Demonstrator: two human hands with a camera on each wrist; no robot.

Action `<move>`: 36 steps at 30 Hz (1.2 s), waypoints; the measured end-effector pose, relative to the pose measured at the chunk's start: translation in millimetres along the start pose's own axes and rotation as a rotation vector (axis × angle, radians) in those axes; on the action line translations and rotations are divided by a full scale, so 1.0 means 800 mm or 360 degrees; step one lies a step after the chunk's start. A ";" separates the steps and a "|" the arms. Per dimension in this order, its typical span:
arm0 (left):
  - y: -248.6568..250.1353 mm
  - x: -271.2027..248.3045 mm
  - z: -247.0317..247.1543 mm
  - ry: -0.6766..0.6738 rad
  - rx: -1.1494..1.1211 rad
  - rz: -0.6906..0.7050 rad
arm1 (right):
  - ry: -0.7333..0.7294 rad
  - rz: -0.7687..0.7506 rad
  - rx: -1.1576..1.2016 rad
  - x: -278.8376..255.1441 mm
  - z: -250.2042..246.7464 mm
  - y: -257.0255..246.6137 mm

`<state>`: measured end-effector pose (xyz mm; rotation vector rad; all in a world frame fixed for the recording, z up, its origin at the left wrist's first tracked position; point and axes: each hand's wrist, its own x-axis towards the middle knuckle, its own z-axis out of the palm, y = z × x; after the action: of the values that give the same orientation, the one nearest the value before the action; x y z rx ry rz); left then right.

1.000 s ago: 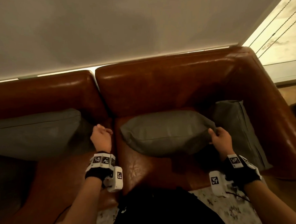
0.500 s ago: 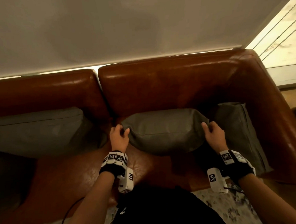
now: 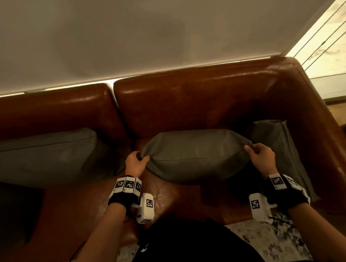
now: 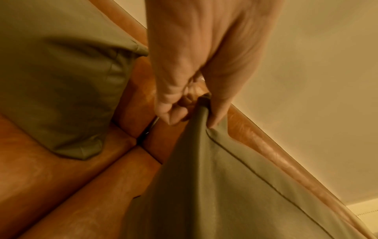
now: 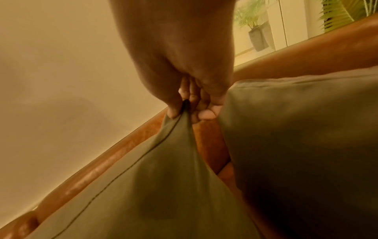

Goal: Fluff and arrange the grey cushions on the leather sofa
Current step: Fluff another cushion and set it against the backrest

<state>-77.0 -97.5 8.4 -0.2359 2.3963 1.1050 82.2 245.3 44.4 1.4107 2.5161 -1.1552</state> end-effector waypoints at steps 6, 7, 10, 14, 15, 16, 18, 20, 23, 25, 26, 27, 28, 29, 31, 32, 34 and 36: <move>-0.012 -0.006 -0.013 0.0194 -0.0139 0.0112 | -0.0024 -0.0016 0.0006 -0.002 -0.003 0.000; -0.017 -0.006 -0.011 0.0207 -0.0104 0.0080 | -0.0035 -0.0012 -0.0041 -0.001 0.004 0.000; -0.019 -0.008 -0.001 0.0258 -0.0018 -0.0026 | 0.0046 -0.0004 -0.0152 0.000 0.030 -0.011; 0.027 -0.021 0.033 0.0331 0.0151 0.0292 | -0.0041 -0.0630 -0.0393 -0.033 0.090 -0.061; 0.030 -0.026 0.036 0.0342 0.0168 0.0353 | -0.0085 -0.0748 -0.0398 -0.043 0.096 -0.067; 0.028 -0.025 0.031 0.0395 0.0154 0.0374 | -0.0093 -0.0804 -0.0396 -0.045 0.091 -0.065; 0.006 -0.016 -0.003 0.0609 0.0071 0.0267 | 0.0010 -0.0668 -0.0265 -0.032 0.058 -0.048; -0.021 -0.008 -0.041 0.0720 0.0035 0.0169 | 0.0079 -0.0439 -0.0145 -0.017 0.023 -0.027; -0.040 -0.008 -0.053 0.0673 0.0122 0.0198 | 0.0039 -0.0308 -0.0125 -0.003 0.023 -0.019; -0.042 -0.010 -0.046 0.0631 0.0150 0.0186 | -0.0003 -0.0235 -0.0169 0.002 0.037 -0.020; -0.044 -0.011 -0.044 0.0606 0.0159 0.0203 | -0.0024 -0.0195 -0.0232 0.005 0.039 -0.018; -0.045 -0.012 -0.044 0.0590 0.0174 0.0226 | -0.0032 -0.0163 -0.0289 0.008 0.038 -0.015; -0.044 -0.012 -0.044 0.0573 0.0193 0.0260 | -0.0017 -0.0133 -0.0334 0.010 0.034 -0.014; -0.037 -0.014 -0.044 0.0561 0.0209 0.0297 | 0.0010 -0.0103 -0.0379 0.013 0.030 -0.014; -0.015 -0.022 -0.038 0.0544 0.0200 0.0448 | 0.0094 -0.0060 -0.0519 0.013 0.025 -0.022; -0.003 -0.025 -0.032 0.0534 0.0186 0.0562 | 0.0123 -0.0088 -0.0602 0.010 0.026 -0.030; 0.027 -0.034 -0.018 0.0487 0.0204 0.0800 | 0.0027 -0.0400 -0.0632 -0.005 0.035 -0.058; 0.058 -0.049 0.000 0.0392 0.0244 0.0961 | -0.0297 -0.0883 -0.0569 -0.034 0.061 -0.098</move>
<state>-59.5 -68.6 58.6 0.4610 2.8520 1.1793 24.4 170.8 65.3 0.5124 2.8595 -0.7658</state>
